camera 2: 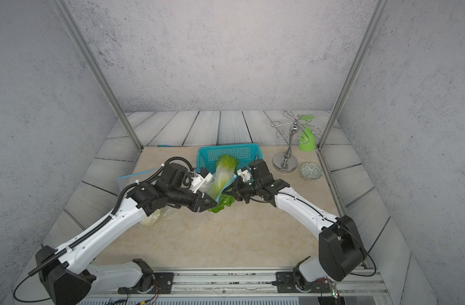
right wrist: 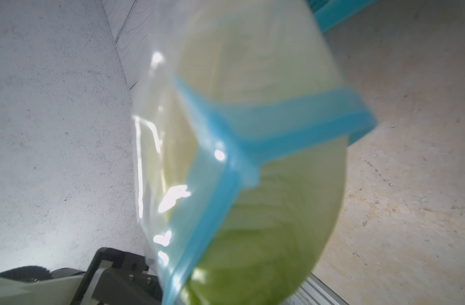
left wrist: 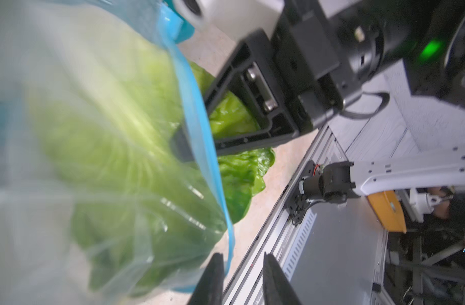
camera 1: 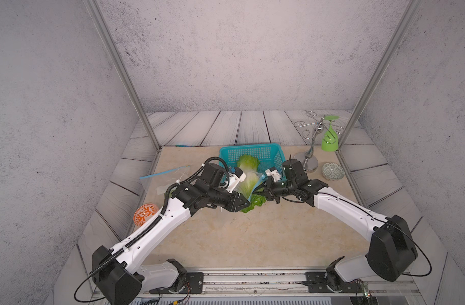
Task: Put the chinese cabbages into a zipper bag and zip it
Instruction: Place the Chinese cabbage in the zipper food storage bag.
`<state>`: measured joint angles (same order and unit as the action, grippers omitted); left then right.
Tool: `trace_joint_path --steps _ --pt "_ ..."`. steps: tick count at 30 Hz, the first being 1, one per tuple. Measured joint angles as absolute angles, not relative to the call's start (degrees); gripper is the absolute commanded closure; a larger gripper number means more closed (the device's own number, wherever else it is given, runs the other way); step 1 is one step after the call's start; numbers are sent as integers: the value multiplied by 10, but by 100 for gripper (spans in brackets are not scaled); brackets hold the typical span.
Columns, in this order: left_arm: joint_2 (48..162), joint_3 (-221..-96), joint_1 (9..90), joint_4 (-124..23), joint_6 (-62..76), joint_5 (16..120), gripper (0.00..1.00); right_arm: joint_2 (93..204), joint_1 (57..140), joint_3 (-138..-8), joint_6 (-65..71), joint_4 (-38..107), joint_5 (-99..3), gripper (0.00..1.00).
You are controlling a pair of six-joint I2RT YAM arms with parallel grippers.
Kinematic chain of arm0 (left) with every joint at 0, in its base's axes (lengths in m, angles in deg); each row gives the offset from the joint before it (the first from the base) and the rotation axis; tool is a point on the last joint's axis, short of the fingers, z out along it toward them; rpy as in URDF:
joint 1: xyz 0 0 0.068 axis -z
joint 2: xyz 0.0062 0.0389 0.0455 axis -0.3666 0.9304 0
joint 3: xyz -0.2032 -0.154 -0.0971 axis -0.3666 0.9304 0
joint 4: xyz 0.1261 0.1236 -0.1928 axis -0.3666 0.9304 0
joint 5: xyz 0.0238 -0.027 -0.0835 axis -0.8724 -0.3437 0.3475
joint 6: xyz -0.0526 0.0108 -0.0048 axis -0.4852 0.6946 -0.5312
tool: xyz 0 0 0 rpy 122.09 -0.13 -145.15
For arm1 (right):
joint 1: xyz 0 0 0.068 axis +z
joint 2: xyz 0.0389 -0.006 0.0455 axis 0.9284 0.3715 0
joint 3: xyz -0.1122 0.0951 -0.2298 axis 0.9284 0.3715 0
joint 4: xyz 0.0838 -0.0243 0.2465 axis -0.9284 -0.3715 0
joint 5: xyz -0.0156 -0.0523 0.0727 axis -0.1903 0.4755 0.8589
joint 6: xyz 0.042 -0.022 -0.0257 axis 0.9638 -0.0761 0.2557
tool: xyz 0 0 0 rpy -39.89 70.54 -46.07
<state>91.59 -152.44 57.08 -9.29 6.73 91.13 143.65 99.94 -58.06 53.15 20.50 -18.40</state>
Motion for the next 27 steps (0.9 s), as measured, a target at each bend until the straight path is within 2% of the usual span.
trace_joint_path --steps 6,11,14,17,22,27 --pt "862 -1526 515 -75 77 908 62 1446 976 -572 576 209 -193 100" --pt "802 -1443 516 -133 77 913 62 1451 969 -574 588 193 -192 100" --pt "791 -1388 519 -178 87 906 58 1451 963 -574 592 183 -185 100" --pt "793 -1364 526 -207 116 891 56 1451 954 -574 595 177 -180 100" --pt "836 -1384 553 -226 176 864 58 1452 944 -577 603 169 -168 100" --pt "884 -1391 527 -209 137 864 59 1462 938 -590 603 161 -159 100"
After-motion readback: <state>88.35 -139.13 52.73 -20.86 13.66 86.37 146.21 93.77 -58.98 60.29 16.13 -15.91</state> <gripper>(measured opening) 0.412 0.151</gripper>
